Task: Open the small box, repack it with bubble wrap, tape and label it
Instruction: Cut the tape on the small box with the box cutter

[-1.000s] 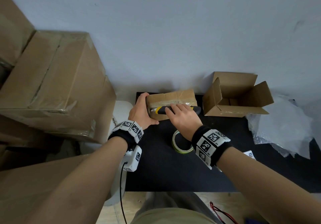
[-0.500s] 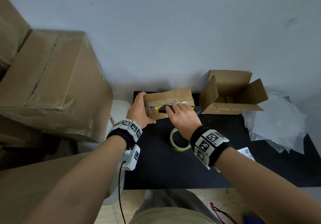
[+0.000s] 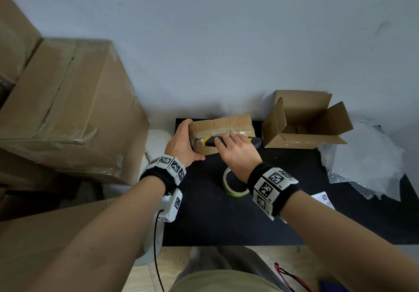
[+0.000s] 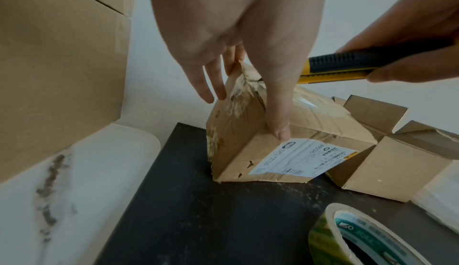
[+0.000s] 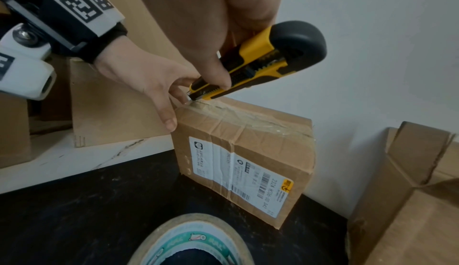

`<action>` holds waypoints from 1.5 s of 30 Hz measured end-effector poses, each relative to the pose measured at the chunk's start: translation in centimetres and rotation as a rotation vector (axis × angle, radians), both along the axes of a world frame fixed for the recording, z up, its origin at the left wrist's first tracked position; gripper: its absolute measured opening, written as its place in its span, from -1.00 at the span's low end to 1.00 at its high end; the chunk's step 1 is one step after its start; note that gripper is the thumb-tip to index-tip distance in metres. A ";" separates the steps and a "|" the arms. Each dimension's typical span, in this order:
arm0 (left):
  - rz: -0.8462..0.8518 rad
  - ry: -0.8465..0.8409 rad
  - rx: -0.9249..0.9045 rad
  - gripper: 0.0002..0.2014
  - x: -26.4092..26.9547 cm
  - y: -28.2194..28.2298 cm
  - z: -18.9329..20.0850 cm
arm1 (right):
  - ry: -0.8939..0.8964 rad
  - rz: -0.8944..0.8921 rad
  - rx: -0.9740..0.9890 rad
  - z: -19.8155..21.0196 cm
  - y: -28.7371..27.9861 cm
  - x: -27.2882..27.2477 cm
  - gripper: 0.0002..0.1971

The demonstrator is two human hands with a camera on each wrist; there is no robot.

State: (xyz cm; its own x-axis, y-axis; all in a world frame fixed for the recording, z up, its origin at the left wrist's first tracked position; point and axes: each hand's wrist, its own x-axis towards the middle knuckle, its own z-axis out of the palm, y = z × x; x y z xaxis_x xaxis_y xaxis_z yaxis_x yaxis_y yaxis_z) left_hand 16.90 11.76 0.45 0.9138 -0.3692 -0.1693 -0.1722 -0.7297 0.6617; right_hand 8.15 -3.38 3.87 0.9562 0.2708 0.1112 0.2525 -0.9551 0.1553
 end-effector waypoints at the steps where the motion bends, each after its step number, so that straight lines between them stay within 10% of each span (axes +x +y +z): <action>1: -0.007 0.001 0.005 0.08 0.0 0.0 0.0 | 0.002 -0.007 0.000 0.0 -0.1 -0.1 -0.58; 45: -0.135 -0.059 0.230 0.02 1.1 0.3 1.8 | 0.114 -0.290 0.083 1.5 -6.3 -4.4 -0.55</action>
